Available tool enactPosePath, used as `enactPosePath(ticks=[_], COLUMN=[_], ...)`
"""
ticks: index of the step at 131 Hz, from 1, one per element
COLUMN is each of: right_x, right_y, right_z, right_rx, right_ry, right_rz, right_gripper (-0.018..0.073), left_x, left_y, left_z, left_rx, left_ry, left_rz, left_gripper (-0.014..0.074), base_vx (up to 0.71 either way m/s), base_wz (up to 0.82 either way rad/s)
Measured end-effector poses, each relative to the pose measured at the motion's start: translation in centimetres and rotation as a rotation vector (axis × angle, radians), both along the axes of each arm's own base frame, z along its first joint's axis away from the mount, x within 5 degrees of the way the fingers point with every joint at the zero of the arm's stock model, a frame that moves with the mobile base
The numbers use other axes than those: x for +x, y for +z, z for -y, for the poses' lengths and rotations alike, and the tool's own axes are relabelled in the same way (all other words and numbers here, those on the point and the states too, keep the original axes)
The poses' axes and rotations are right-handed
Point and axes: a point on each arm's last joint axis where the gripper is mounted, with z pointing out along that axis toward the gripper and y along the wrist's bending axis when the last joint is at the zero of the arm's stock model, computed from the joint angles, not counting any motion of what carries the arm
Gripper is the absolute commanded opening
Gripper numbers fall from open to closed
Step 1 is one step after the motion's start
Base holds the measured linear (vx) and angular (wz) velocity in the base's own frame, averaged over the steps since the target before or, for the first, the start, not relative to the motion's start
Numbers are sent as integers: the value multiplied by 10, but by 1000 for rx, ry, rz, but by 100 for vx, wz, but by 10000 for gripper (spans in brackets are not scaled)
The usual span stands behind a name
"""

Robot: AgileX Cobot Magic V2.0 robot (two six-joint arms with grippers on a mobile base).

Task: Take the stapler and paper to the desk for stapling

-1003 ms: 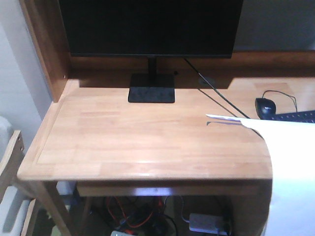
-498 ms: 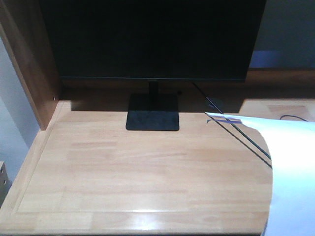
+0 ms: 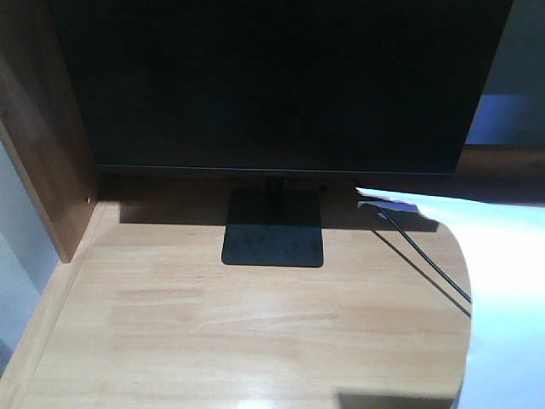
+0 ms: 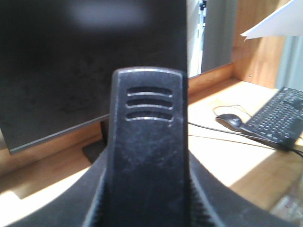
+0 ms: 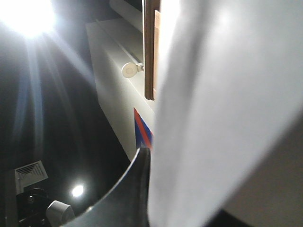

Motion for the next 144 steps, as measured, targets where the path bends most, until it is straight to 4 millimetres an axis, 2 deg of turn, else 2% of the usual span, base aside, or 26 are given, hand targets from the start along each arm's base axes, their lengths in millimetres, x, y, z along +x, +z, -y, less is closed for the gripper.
enactPosePath(ticks=[144], right_x=[0], right_y=[0], right_z=[0], right_rx=[0], right_ry=[0], right_rz=[1], right_gripper=[-6], left_x=[0], left_y=[0], left_z=[0], left_rx=[0], left_ry=[0], left_rz=[0], left_gripper=[-6], base_vx=[1], base_wz=[0])
